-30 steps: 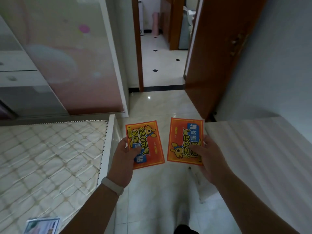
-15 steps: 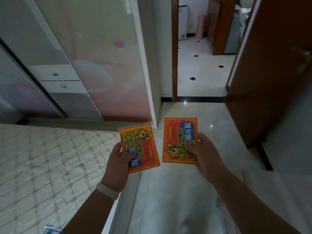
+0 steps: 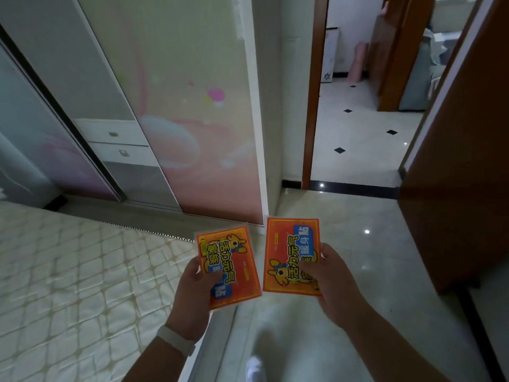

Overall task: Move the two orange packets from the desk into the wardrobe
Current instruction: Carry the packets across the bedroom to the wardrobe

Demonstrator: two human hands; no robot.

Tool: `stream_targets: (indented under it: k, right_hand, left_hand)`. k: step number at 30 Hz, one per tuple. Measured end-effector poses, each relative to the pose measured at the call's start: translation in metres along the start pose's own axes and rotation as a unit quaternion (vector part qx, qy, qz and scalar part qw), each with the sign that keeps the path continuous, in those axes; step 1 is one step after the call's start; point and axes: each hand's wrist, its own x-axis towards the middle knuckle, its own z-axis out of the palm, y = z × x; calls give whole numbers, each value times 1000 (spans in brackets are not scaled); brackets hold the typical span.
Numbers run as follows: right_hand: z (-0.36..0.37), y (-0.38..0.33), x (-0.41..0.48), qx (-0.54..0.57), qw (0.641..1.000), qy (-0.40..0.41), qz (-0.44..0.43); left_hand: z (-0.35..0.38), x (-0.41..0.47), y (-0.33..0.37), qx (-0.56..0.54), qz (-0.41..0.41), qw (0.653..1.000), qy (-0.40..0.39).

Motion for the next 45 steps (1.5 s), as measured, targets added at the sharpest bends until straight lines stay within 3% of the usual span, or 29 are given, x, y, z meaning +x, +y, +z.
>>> stream_targets:
  k: [11,18,32,39,45]
  right_hand:
    - [97,-43,170,-59,998,12,-4]
    - [155,-72,258,-76,997,-3,-8]
    - [170,-112,426,-46,998,-42,6]
    - [170,-157,541,-84,990,-109,10]
    - [175,-206,609,-106,971,-215,13]
  left_hand:
    - [-34,186,31,-61,-32,997,23]
    - [-56,293,77,-58,3,998,11]
    - [-25,425,103,-66,1,996,62]
    - [32,521,122,-75,32,988,131]
    - [72,577,140,-79,63,979,178]
